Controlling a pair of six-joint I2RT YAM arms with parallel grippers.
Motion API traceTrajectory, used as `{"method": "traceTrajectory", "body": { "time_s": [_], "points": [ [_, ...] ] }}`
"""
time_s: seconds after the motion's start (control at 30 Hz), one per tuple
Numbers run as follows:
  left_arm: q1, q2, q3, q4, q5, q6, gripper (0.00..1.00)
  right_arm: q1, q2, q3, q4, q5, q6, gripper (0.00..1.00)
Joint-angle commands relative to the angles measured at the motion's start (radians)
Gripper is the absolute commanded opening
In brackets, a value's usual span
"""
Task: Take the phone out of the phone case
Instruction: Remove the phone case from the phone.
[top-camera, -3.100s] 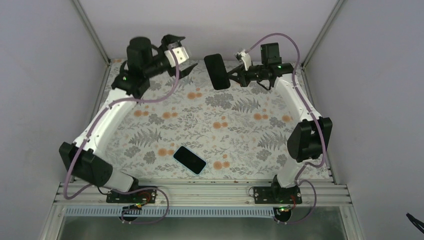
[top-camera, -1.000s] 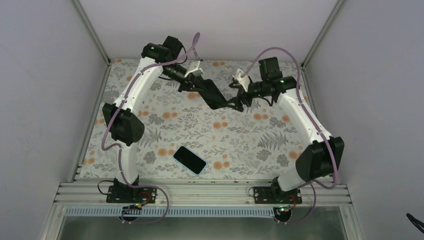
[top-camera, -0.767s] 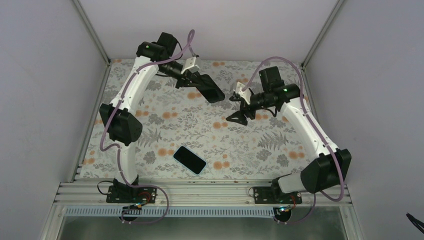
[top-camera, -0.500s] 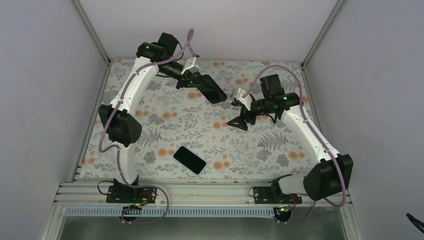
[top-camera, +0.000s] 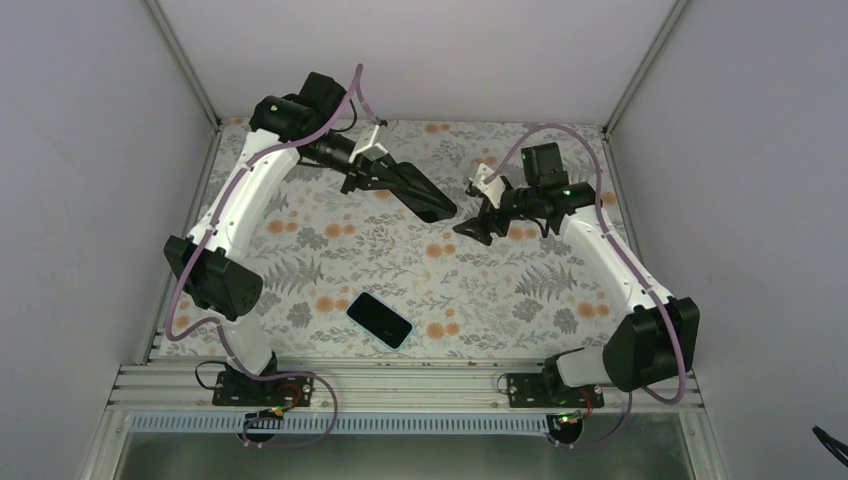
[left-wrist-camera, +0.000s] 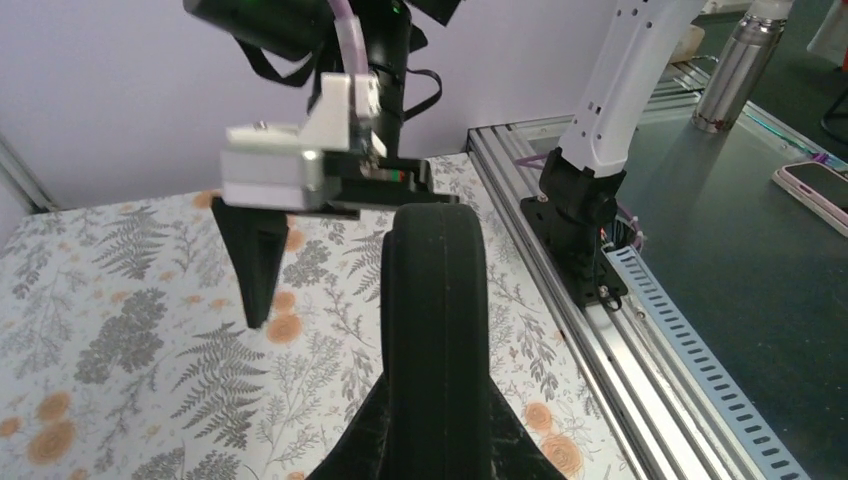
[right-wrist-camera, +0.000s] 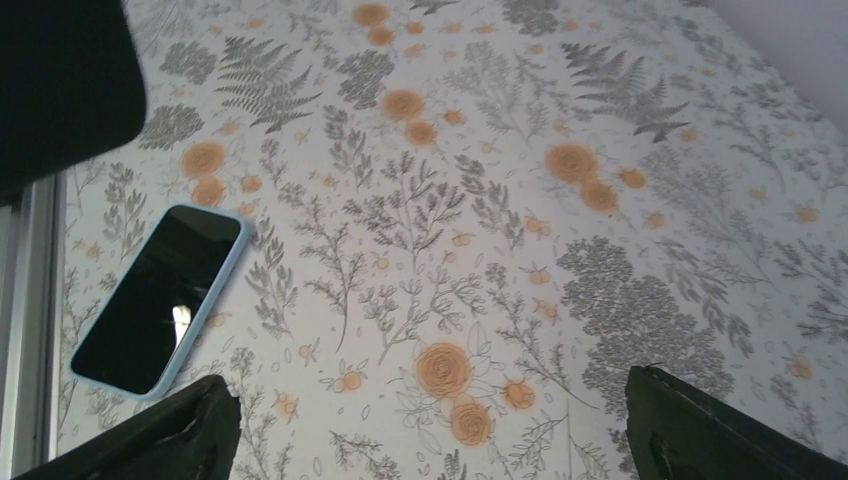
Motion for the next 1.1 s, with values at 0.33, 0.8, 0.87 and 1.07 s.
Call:
{"method": "traceTrajectory", "body": {
  "time_s": [0.33,0.8,0.87,1.07],
  "points": [
    [0.003,-0.011,-0.042,0.014,0.087,0.064,0.02,-0.074,-0.097,0.02,0.037,-0.18,0.008,0.91],
    [0.004,0.007,-0.034,0.015,0.099,0.062,0.02,-0.073,-0.08,0.054,0.039,-0.246,0.026,0.84],
    [0.005,0.014,-0.027,0.015,0.101,0.06,0.02,-0.073,-0.077,0.054,0.032,-0.255,0.021,0.83],
    [0.005,0.029,-0.011,0.015,0.109,0.054,0.02,-0.074,-0.071,0.047,0.027,-0.266,0.014,0.81]
  ]
}}
